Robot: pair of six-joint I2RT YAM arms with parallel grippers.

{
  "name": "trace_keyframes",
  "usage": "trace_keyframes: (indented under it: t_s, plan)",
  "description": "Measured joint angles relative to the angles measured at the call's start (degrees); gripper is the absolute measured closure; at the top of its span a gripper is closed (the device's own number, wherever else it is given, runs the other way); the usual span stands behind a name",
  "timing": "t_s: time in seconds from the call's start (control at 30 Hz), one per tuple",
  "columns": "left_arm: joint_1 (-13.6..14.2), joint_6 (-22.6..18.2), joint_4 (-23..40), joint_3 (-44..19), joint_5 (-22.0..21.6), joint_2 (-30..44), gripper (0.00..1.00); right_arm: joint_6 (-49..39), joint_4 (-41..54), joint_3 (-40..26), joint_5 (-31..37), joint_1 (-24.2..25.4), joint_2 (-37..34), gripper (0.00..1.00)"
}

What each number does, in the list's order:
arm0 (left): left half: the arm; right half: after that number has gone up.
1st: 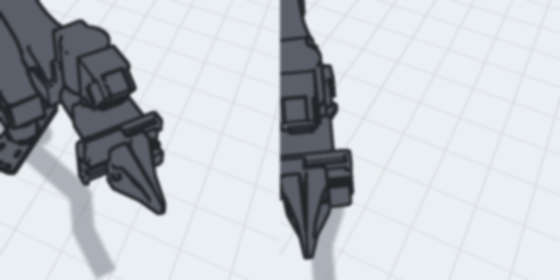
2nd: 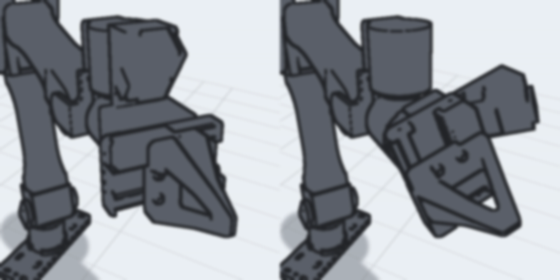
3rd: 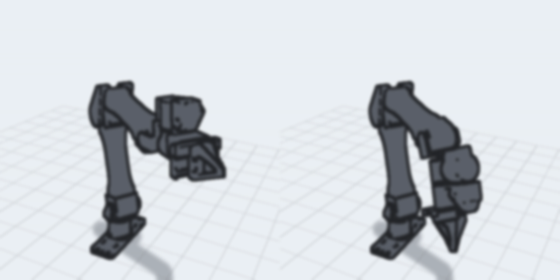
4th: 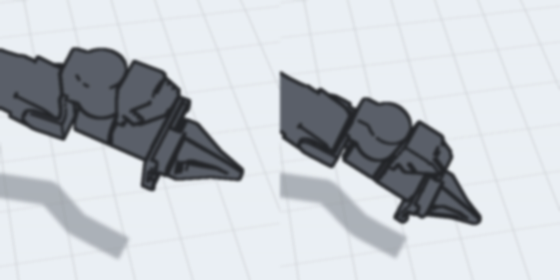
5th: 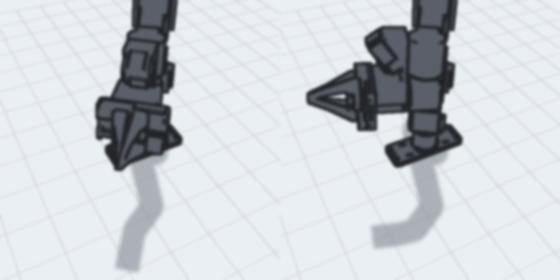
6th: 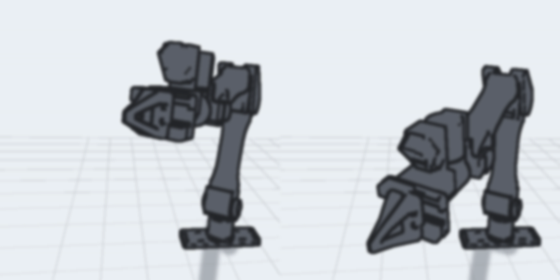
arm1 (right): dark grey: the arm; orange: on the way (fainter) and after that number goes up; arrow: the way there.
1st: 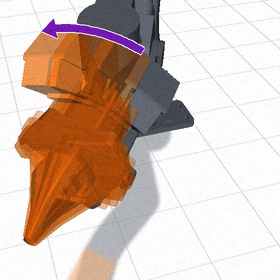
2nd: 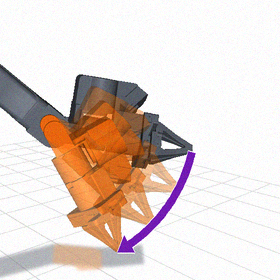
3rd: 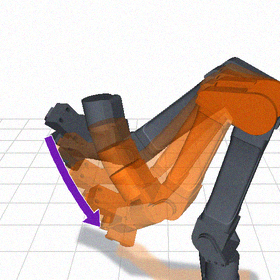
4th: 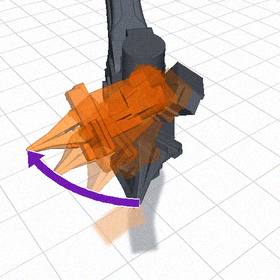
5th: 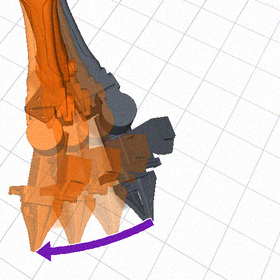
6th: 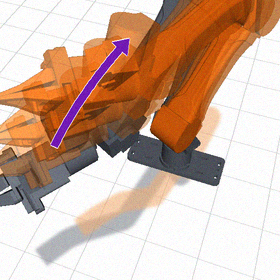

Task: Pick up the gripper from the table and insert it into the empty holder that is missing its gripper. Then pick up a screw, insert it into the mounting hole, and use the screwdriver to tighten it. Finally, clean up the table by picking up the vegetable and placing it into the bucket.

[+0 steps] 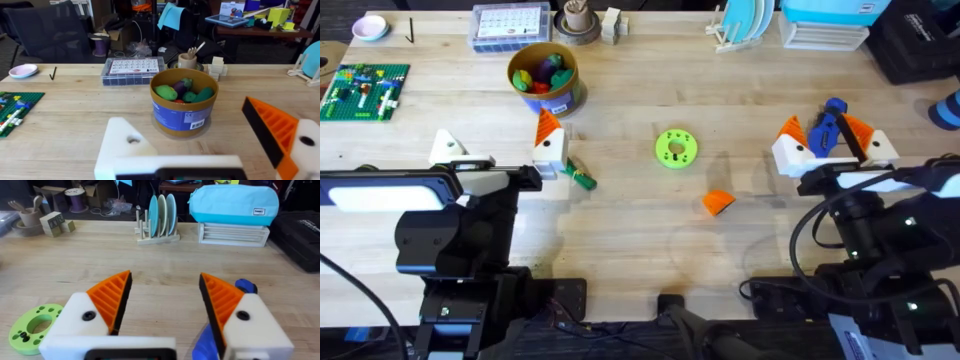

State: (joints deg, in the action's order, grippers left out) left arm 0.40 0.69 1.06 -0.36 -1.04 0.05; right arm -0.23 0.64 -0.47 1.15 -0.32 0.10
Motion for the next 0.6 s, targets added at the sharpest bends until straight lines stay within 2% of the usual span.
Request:
trace_keyframes:
  t_s: [0.4,0.6]
  plan:
    - [0.0,0.3,0.0,0.0,0.0,0.0,0.008,0.0,0.6,-0.1,-0.1,0.0,0.0,0.135]
    - [0.0,4.9,-0.2,0.0,0.0,0.0,0.009,0.0,1.0,-0.3,-1.7,0.0,0.0,0.136]
